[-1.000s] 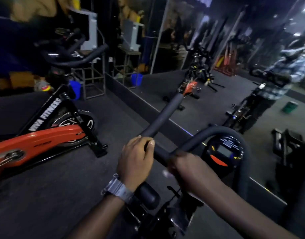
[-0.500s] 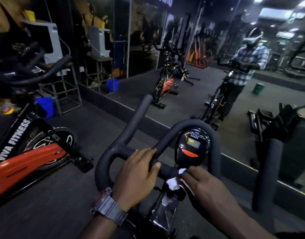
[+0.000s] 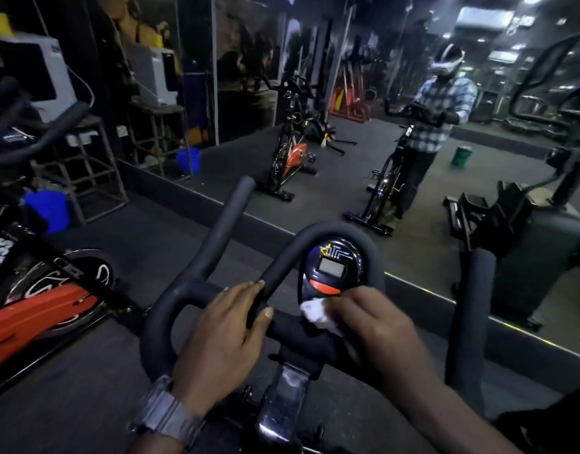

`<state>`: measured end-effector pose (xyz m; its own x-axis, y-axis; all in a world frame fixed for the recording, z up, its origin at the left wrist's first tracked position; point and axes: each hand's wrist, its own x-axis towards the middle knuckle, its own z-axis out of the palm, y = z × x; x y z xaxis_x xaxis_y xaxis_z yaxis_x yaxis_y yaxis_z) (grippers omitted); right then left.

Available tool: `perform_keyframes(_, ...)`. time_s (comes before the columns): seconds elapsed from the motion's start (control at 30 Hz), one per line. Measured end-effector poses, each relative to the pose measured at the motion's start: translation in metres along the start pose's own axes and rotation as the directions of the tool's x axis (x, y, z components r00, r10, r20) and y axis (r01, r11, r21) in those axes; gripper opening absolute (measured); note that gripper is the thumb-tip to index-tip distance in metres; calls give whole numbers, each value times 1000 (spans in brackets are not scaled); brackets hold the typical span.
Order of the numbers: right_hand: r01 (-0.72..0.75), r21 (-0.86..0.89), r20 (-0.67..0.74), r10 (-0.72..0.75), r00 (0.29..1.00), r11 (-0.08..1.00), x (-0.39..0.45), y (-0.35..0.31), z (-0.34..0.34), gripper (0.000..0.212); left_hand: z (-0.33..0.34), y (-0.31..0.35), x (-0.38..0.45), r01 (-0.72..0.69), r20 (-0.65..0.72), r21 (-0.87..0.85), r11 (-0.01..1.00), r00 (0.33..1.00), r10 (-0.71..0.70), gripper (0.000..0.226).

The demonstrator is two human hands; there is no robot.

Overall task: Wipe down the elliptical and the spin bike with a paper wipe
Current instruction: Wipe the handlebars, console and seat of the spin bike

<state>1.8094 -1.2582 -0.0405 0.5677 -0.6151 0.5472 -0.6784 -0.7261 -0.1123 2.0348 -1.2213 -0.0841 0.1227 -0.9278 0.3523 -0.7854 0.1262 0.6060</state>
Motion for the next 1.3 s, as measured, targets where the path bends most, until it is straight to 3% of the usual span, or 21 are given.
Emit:
perform_keyframes(0.13,-84,-54,-213,70,974,995,27,24,-33,14,1,4,-1,0,12,16,1000,1000,0,64)
perform_keyframes(0.2,-122,-53,-256,104,961,991,58,26,-32,18,0,2,1,-7,20,21,1000,1000,7,63)
perform_keyframes(0.27,-96,-56,-207,82,975,994,71,17,-21,22,0,1,2,-11,27,16,1000,1000,11,63)
perform_keyframes(0.37,75,-46,-71,-78,994,996,62,13,-18,21,-2,1,1,3,25,-12,1000,1000,-2,59)
perform_keyframes(0.5,27,-62,-197,-39,980,998,64,21,-25,21,-2,0,1,10,24,-13,1000,1000,-10,59)
perform_keyframes(0.6,96,-110,-79,-105,991,989,53,10,-17,29,-3,0,0,-1,36,-12,1000,999,2,64)
perform_keyframes(0.67,17,-55,-130,-24,991,998,60,22,-26,24,-2,0,0,4,36,-12,1000,999,-3,65)
perform_keyframes(0.73,-154,57,-211,162,964,986,70,42,-35,11,-1,0,0,7,34,-6,1000,999,-7,63)
perform_keyframes(0.83,-363,317,-29,391,920,876,59,53,-27,15,-2,0,0,8,34,-11,1000,999,-8,65)
perform_keyframes(0.9,-447,398,91,451,888,801,41,53,-18,14,-3,1,0,11,25,-15,1000,1000,-11,67)
perform_keyframes(0.97,-487,463,114,495,861,740,34,53,-20,15,-2,2,-1,12,23,-2,1000,1000,-12,67)
perform_keyframes(1.03,-476,456,36,519,854,752,44,52,-23,16,-2,3,0,7,21,14,1000,1000,-7,65)
perform_keyframes(1.1,-391,318,-78,435,897,864,63,44,-26,15,-1,1,0,17,13,-7,1000,1000,-17,57)
perform_keyframes(1.17,-225,127,-157,243,957,966,83,31,-29,11,-3,-2,0,31,-2,-61,998,1000,-31,46)
perform_keyframes(1.23,-49,-17,-106,47,993,999,94,16,-29,17,-7,-8,1,15,-5,-74,997,1000,-15,37)
perform_keyframes(1.3,55,-57,37,-52,998,997,95,-3,-21,22,-12,-19,1,-29,-25,6,1000,999,29,34)
